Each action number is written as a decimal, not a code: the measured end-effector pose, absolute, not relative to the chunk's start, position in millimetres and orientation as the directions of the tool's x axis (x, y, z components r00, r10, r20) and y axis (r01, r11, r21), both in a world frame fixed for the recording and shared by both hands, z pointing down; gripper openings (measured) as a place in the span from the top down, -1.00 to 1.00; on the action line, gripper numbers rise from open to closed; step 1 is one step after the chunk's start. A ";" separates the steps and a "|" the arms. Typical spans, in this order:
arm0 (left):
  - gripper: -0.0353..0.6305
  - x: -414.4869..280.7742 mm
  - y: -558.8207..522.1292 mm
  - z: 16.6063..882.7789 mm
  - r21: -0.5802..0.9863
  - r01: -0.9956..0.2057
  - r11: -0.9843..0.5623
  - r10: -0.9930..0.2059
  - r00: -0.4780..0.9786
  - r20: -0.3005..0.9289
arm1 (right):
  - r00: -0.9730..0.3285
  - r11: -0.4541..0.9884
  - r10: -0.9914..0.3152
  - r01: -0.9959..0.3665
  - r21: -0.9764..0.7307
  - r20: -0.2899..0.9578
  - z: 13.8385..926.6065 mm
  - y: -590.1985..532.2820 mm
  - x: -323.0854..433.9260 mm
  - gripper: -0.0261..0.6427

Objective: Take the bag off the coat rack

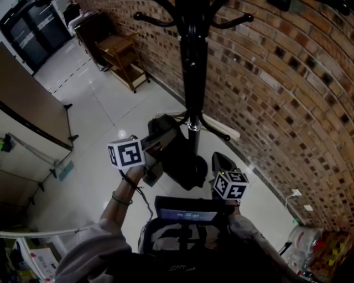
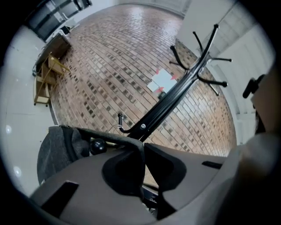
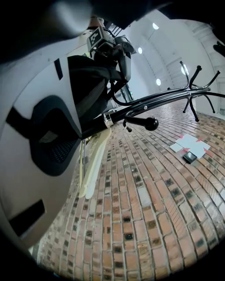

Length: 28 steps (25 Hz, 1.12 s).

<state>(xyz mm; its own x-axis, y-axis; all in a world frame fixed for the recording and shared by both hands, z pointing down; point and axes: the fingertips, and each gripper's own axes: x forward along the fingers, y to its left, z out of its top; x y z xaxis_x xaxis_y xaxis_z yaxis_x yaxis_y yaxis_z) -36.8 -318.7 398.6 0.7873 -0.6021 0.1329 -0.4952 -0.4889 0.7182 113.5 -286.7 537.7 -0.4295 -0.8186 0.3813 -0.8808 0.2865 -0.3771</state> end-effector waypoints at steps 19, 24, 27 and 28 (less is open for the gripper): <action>0.79 -138.8 -242.1 366.1 0.729 -0.545 -0.414 -0.784 0.621 0.019 | -0.499 0.372 -0.777 -0.856 -0.359 0.385 533.7 -257.9 63.9 0.91; 0.79 -165.1 -221.5 393.1 0.740 -0.577 -0.346 -0.810 0.581 0.074 | -0.510 0.383 -0.774 -0.850 -0.362 0.376 534.9 -252.6 51.4 0.92; 0.79 -175.9 -209.1 414.9 0.730 -0.609 -0.311 -0.818 0.562 0.121 | -0.532 0.414 -0.767 -0.837 -0.356 0.359 530.8 -248.8 38.1 0.92; 0.79 -179.3 -205.6 422.1 0.729 -0.616 -0.299 -0.820 0.557 0.134 | -0.541 0.427 -0.764 -0.833 -0.353 0.351 528.2 -247.3 32.9 0.92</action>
<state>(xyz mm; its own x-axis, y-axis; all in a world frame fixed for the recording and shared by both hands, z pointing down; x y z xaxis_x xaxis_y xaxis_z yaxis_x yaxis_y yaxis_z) -179.3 -205.6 422.1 0.5569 -0.8198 0.1336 -0.6156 -0.2994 0.7290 32.9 -247.3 528.2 -0.5408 -0.7643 0.3513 -0.8326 0.4270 -0.3528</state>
